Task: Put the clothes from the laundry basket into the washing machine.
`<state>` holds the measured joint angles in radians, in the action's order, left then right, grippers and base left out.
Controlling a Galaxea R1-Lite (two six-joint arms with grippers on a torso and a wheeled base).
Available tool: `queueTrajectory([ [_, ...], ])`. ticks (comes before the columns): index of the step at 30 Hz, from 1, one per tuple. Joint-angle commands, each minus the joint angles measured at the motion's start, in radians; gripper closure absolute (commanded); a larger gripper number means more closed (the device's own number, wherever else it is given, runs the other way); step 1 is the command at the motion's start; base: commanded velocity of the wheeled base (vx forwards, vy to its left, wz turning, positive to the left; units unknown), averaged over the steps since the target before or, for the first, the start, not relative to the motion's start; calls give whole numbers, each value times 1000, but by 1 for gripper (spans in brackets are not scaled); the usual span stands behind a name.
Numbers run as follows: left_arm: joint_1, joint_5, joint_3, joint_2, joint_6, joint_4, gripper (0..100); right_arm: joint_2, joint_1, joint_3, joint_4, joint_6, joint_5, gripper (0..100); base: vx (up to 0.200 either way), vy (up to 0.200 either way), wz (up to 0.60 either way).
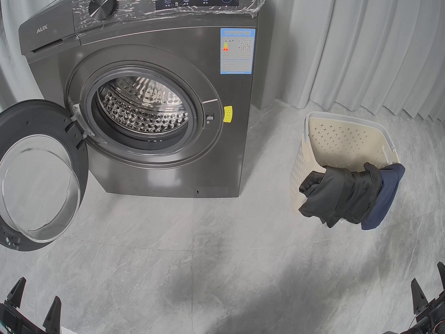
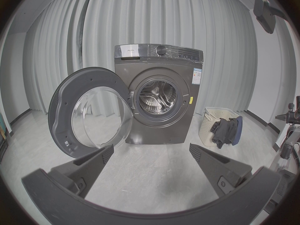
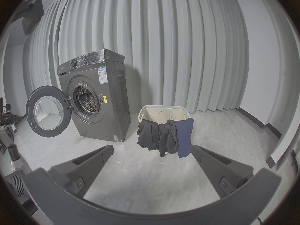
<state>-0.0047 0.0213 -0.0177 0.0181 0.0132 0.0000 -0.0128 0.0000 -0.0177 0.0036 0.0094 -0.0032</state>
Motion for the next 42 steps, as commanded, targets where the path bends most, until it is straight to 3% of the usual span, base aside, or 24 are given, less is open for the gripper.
queueTrajectory([
  [1, 0, 0, 16, -15, 1, 0, 0, 13, 0, 18, -1, 0, 0, 0, 0, 0, 0],
  [9, 0, 0, 16, -15, 2, 0, 0, 13, 0, 18, -1, 0, 0, 0, 0, 0, 0],
  [30, 0, 0, 16, -15, 4, 0, 0, 13, 0, 18, -1, 0, 0, 0, 0, -200, 0],
  [42, 0, 0, 16, -15, 4, 0, 0, 13, 0, 18, 1, 0, 0, 0, 0, 0, 0],
])
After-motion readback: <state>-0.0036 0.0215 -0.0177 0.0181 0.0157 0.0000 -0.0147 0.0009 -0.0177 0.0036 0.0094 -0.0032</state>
